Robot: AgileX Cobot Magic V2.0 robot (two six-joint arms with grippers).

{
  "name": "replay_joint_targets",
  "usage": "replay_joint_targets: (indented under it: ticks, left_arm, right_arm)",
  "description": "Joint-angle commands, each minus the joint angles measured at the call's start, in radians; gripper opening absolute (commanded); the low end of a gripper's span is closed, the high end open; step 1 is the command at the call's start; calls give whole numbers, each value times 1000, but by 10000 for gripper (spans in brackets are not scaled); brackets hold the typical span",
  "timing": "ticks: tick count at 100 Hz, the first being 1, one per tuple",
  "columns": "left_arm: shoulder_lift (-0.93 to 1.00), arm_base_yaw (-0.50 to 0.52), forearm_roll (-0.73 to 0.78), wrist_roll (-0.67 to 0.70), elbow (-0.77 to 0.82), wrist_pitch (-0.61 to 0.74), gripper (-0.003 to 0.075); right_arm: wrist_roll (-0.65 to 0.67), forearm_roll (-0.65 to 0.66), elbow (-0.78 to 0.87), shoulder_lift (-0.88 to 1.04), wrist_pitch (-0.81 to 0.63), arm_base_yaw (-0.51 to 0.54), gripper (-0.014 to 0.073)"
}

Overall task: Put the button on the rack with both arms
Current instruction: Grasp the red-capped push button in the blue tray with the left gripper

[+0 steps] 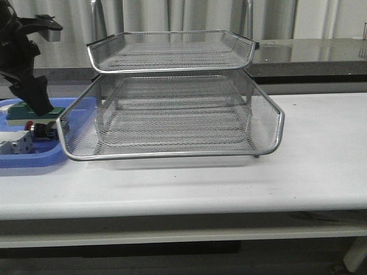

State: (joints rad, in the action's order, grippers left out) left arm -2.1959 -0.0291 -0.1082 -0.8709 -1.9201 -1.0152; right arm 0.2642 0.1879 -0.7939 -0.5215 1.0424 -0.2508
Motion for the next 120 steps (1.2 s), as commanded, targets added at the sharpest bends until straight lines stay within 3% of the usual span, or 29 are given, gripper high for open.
replay_joint_targets:
  ticks: [1,120]
  left_arm:
    - [40,0,-13,-25,-41,48,648]
    - [-115,-1,-13,-83,-64,190,648]
  right_arm:
    - [-6,28,-34,-2,-54,4,-67]
    - [-6,28,-34,-2,-54,4,-67]
